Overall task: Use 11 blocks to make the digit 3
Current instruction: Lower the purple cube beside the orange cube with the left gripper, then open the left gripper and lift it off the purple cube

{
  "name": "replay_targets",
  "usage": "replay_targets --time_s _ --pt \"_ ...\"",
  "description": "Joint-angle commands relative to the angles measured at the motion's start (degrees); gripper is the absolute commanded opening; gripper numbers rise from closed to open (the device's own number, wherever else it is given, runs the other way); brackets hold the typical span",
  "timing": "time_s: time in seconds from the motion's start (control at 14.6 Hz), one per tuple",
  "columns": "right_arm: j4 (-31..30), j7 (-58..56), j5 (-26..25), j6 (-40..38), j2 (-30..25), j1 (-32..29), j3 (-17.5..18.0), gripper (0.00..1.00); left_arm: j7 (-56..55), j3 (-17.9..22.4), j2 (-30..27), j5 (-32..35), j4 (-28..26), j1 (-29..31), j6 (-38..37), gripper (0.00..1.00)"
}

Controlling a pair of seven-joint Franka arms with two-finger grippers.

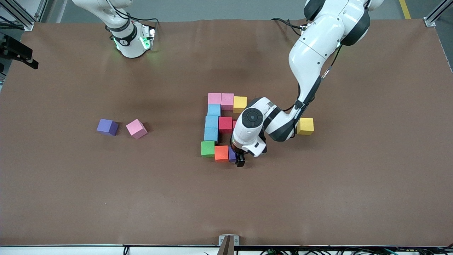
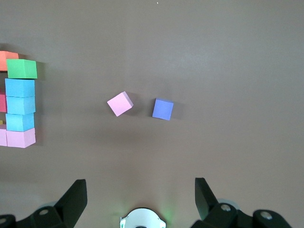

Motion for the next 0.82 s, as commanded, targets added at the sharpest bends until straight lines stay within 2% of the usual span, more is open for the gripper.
replay_targets --time_s 0.0,0.14,0.41,0.55,0.75 --pt "-0.86 0.05 -0.22 -0.11 -0.74 0.25 -0.13 1.0 1.91 0.32 -6.11 -0.65 -3.84 -0.02 -3.51 1.0" --pt "-1.12 0.05 -0.14 -0.02 -0.74 0.16 -0.22 1.0 3.93 0.15 -10.59 -0.65 -7.17 0.07 -5.27 1.0" --pt "-2.17 0.14 0.48 -0.03 -0.83 0.25 -0.22 1.0 10.95 -0.12 -22.19 -1.44 -17.8 2.25 -5.54 1.0" --pt "-2.35 0.14 1.53 -0.2 -0.83 -0.01 -0.48 1.0 17.27 -0.21 -27.64 -1.44 -22.82 4.71 -5.63 1.0" --pt "-2.44 0.05 1.45 -0.64 -0.83 -0.1 -0.48 1.0 31.66 -0.29 -34.68 -1.7 -26.52 10.5 -11.85 1.0"
